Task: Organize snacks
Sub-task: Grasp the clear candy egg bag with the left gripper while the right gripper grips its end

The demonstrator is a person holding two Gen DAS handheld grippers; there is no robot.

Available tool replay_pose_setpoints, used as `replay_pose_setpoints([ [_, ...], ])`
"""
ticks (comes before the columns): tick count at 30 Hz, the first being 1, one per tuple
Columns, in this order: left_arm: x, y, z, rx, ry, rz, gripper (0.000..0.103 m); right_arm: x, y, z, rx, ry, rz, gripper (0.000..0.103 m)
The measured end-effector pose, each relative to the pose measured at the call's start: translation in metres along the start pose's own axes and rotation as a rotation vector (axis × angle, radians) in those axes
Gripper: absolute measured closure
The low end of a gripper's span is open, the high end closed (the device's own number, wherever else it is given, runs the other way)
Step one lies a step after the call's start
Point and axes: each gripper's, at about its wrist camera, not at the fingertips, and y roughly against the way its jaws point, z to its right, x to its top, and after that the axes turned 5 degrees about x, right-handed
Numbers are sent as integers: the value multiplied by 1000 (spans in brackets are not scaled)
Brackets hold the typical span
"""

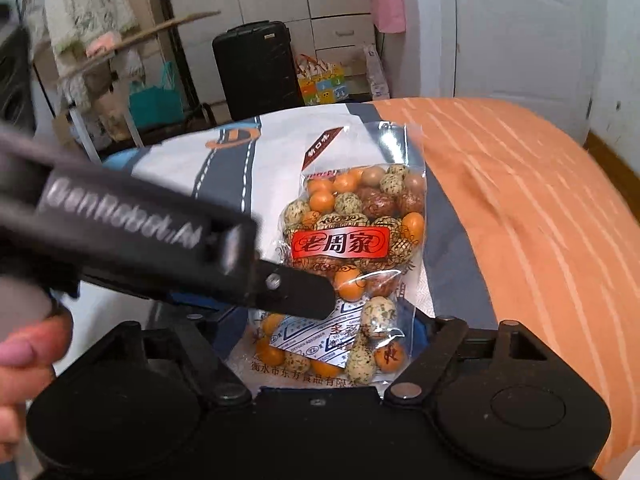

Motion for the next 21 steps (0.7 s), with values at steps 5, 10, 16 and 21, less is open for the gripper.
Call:
replay_pose_setpoints([
  [5, 3, -5, -19, -96, 5, -8, 52, -1, -6, -7, 18, 61, -29, 4],
  [10, 7, -11, -21, -135, -36, -1, 52, 3, -13, -9, 9, 80, -35, 3],
  [16, -1, -6, -15, -137, -24, 21, 52, 6, -10, -11, -4, 77, -19, 16],
  [21, -6, 9, -11, -118, -30, 37, 52, 8, -1, -6, 30, 9, -21, 25],
])
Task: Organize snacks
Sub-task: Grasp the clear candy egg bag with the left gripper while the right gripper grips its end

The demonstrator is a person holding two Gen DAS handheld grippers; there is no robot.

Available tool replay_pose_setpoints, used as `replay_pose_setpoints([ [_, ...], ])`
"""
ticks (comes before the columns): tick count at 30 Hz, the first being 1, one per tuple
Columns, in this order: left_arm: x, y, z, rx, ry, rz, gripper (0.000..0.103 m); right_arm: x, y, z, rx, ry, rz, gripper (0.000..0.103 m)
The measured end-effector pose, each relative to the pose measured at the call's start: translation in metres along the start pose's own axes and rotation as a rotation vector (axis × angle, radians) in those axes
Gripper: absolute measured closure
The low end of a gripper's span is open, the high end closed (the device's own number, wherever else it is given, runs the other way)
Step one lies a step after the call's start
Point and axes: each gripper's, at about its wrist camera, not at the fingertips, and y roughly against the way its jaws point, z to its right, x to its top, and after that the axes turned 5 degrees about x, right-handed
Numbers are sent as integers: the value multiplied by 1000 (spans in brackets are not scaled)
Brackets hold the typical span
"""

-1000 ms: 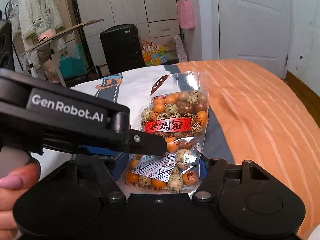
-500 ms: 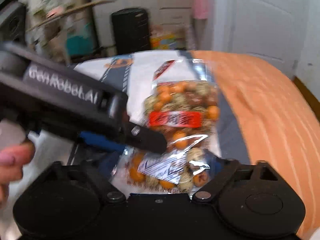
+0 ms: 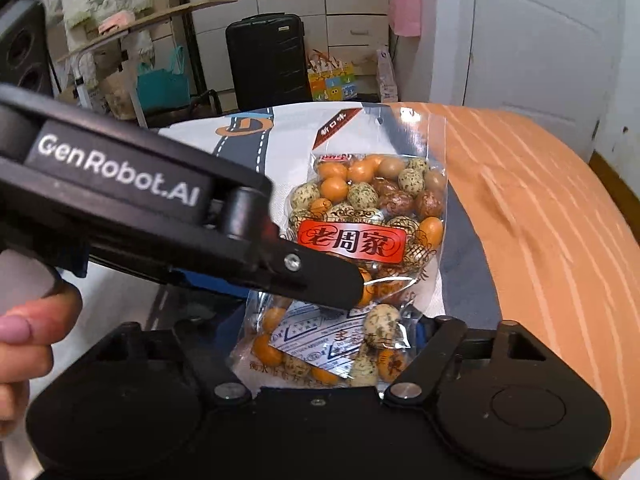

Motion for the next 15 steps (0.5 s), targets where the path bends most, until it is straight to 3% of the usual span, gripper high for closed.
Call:
replay_pose_setpoints([
  [7, 0, 25, 4, 17, -16, -29, 51, 3, 12, -8, 64, -82, -16, 26],
  [15, -11, 69, 4, 73, -51, -64, 52, 6, 38, -50, 122, -60, -51, 26],
])
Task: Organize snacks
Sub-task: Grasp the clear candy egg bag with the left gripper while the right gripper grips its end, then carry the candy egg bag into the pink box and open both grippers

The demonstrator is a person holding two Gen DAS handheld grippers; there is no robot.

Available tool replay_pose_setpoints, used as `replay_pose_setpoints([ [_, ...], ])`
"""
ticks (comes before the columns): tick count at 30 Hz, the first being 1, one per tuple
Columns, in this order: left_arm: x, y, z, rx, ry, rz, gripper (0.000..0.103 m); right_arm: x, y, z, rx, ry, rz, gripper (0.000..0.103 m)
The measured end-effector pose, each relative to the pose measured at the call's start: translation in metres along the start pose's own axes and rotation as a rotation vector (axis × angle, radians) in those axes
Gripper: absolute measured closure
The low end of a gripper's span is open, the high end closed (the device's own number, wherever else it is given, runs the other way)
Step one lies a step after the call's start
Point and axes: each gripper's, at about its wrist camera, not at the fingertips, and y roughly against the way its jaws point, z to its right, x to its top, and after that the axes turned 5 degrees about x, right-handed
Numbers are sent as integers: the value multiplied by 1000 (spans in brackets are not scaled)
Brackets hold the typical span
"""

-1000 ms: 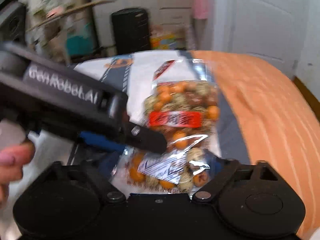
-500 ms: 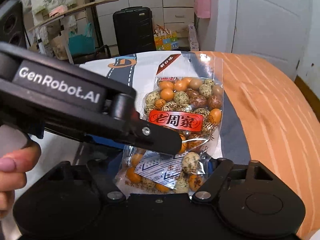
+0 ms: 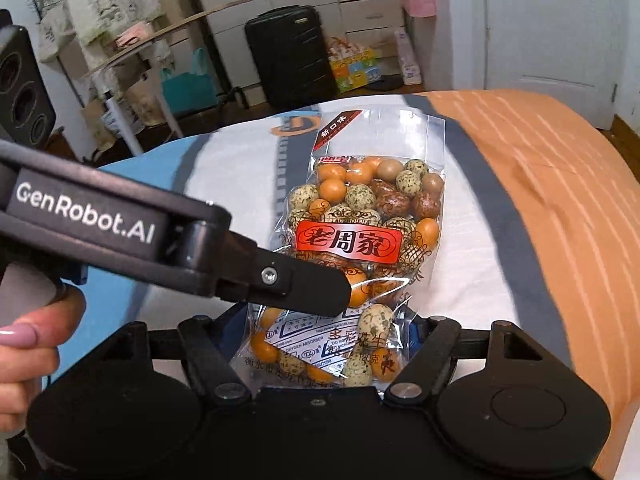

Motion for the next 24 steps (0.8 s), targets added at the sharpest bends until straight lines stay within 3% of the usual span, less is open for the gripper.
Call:
replay_pose_setpoints([
  [8, -34, 67, 3, 87, -17, 6, 52, 0, 29, -58, 49, 74, -12, 26],
  [14, -59, 112, -2, 96, 16, 18, 52, -6, 53, -96, 84, 147, -21, 26],
  [18, -74, 139, -6, 106, 16, 53, 52, -7, 64, -117, 103, 192, -13, 26],
  [24, -93, 177, -13, 203, -23, 130, 52, -1, 63, -157, 132, 332, 0, 26],
])
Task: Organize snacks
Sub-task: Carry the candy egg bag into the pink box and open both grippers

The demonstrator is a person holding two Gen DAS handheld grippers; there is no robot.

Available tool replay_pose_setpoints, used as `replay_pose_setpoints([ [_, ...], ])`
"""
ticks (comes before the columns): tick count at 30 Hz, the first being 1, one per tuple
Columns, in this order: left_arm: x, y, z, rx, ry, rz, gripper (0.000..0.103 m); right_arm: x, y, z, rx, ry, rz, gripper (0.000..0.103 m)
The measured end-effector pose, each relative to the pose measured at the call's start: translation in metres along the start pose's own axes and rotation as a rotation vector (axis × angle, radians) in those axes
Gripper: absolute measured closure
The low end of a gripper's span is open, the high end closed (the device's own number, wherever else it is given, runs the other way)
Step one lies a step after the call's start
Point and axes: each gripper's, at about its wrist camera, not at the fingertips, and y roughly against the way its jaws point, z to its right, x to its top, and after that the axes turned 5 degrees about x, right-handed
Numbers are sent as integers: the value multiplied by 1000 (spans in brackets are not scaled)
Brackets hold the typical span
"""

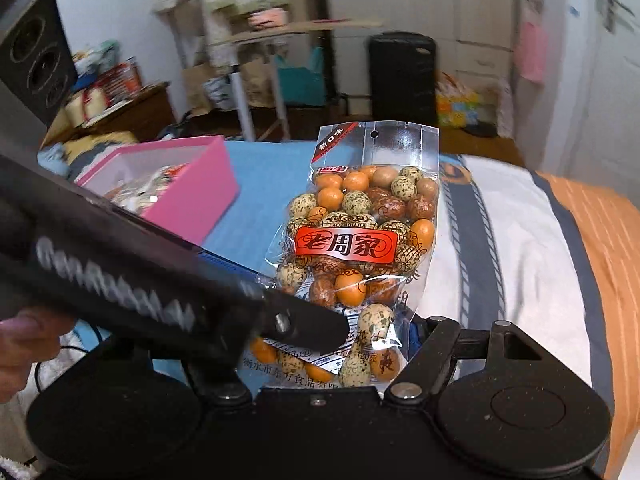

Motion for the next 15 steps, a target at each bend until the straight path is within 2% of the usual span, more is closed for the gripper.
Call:
replay_pose_setpoints([
  [11, -10, 74, -78, 79, 134, 157, 51, 60, -30, -72, 107, 210, 31, 26],
  [15, -19, 91, -118, 98, 212, 189, 49, 73, -57, -105, 142, 324, 41, 26],
])
